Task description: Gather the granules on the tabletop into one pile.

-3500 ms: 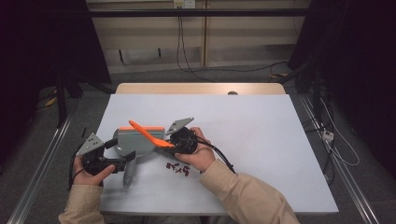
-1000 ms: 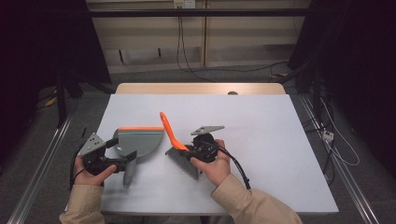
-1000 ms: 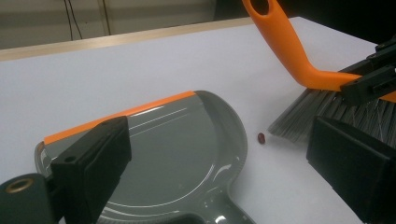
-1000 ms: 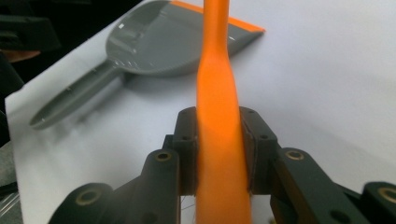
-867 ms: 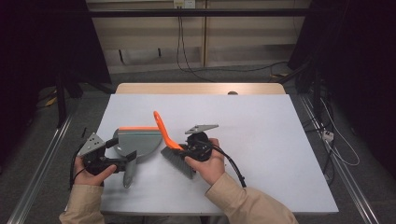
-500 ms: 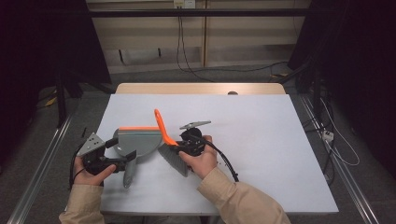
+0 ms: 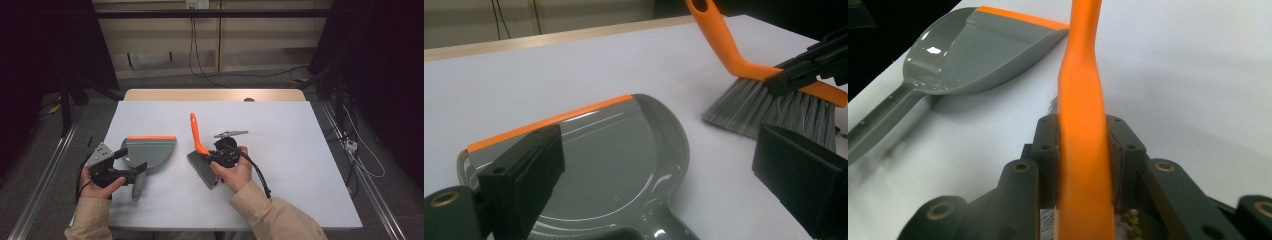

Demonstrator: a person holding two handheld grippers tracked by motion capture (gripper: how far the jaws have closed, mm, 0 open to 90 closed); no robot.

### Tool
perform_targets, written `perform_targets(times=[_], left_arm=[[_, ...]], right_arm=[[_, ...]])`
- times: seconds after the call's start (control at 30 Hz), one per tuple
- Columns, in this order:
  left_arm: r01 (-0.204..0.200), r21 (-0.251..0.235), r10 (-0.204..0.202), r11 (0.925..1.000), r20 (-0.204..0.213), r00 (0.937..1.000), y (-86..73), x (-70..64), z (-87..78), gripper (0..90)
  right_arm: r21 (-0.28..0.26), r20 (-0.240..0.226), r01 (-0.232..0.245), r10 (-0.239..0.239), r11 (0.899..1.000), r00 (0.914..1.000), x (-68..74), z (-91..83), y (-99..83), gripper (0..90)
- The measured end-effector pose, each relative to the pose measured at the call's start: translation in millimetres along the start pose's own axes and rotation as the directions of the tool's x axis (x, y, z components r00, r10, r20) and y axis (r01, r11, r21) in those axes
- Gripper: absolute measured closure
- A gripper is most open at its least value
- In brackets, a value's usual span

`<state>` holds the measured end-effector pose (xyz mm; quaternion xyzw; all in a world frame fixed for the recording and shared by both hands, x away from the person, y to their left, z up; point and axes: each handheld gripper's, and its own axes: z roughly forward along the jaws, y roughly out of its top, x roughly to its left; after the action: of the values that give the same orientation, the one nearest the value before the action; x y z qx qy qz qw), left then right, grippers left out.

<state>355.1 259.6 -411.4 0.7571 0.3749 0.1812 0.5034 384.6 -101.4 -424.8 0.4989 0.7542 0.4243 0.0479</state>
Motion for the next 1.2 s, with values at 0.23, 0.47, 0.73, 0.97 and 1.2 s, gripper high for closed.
perform_targets(times=[0.23,0.47,0.73,0.97,1.2], left_arm=[[0.008,-0.004,-0.008,1.0,0.001,1.0,0.2,-1.2,2.0,6.5],[0.002,0.003,-0.002,1.0,0.001,1.0,0.2,0.1,2.6,6.5],[0.003,0.002,-0.003,1.0,0.002,1.0,0.1,1.5,2.0,6.5],[0.005,-0.002,-0.005,1.0,-0.001,1.0,0.0,1.7,1.5,6.5],[-0.002,0.001,0.002,1.0,0.001,1.0,0.7,-0.5,3.0,6.5]], right_arm=[[-0.016,-0.024,-0.043,0.042,0.999,0.9988,-6.3,-4.5,0.1,71.1],[-0.04,-0.1,-0.057,0.053,0.998,0.9936,10.9,4.6,11.4,71.3],[-0.012,-0.082,-0.078,0.077,0.997,0.9937,16.3,37.0,20.6,71.2],[-0.002,-0.043,-0.141,0.14,0.99,0.9892,-5.9,28.1,15.8,70.8],[-0.026,-0.004,-0.188,0.188,0.982,0.9822,-27.4,4.2,4.7,70.6]])
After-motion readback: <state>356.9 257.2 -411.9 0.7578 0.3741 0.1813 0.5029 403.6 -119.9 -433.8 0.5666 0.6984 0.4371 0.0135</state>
